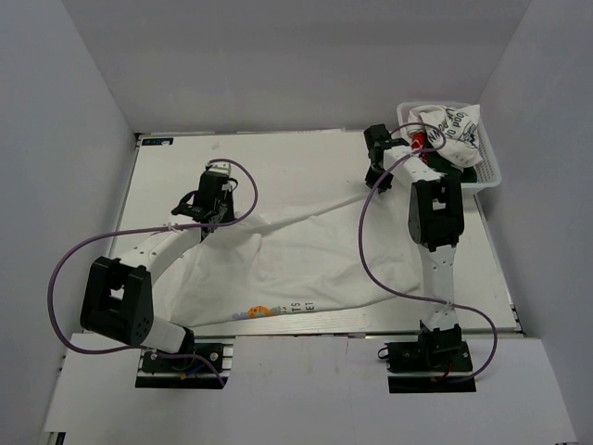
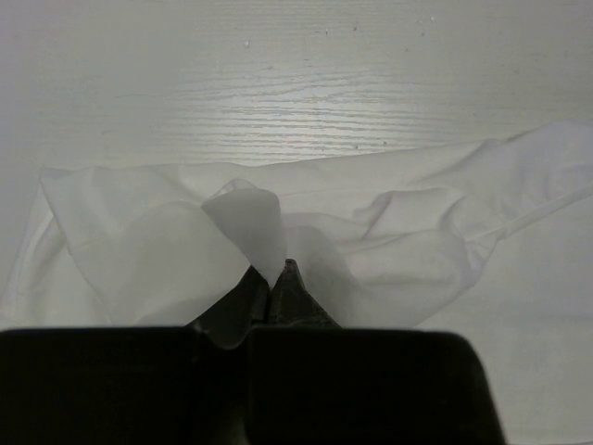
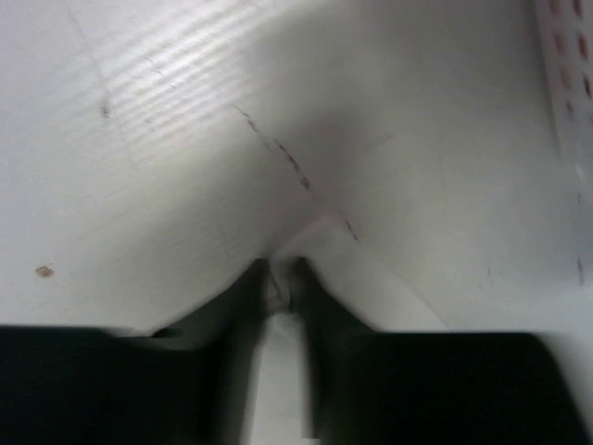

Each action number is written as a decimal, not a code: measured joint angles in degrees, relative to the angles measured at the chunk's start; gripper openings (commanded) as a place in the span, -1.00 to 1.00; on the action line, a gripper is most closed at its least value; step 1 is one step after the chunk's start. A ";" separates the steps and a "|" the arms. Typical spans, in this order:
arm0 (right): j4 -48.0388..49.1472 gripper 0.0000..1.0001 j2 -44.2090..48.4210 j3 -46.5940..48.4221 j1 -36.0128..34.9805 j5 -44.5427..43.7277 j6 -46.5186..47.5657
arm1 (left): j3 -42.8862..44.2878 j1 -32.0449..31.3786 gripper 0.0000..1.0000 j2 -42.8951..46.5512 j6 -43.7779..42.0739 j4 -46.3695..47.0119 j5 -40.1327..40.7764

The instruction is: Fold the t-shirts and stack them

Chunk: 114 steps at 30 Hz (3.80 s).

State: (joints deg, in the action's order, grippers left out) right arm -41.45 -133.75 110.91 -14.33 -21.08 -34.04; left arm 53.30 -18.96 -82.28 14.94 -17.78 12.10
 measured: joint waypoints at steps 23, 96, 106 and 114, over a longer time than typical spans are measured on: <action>16.61 -0.96 35.93 -45.31 -0.72 -1.88 3.13 | -12.22 -4.68 -1.00 18.18 26.53 -24.11 -1.99; 16.15 0.81 70.05 -72.50 -38.45 4.09 -6.45 | 30.42 -9.33 1.00 -10.21 17.33 -3.26 -19.96; 14.40 0.81 69.77 -74.47 -32.02 15.76 -3.96 | -12.66 -21.77 1.00 13.88 31.36 -10.56 -25.14; 15.67 0.81 67.91 -78.90 -29.88 24.11 -1.77 | -17.75 -30.56 0.84 6.64 36.24 -15.80 -26.49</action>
State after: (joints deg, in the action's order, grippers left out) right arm -25.78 -65.84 32.01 -44.21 3.03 -35.81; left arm 35.55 -49.52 -75.64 51.18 -33.58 -14.39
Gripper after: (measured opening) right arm 0.900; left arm 0.951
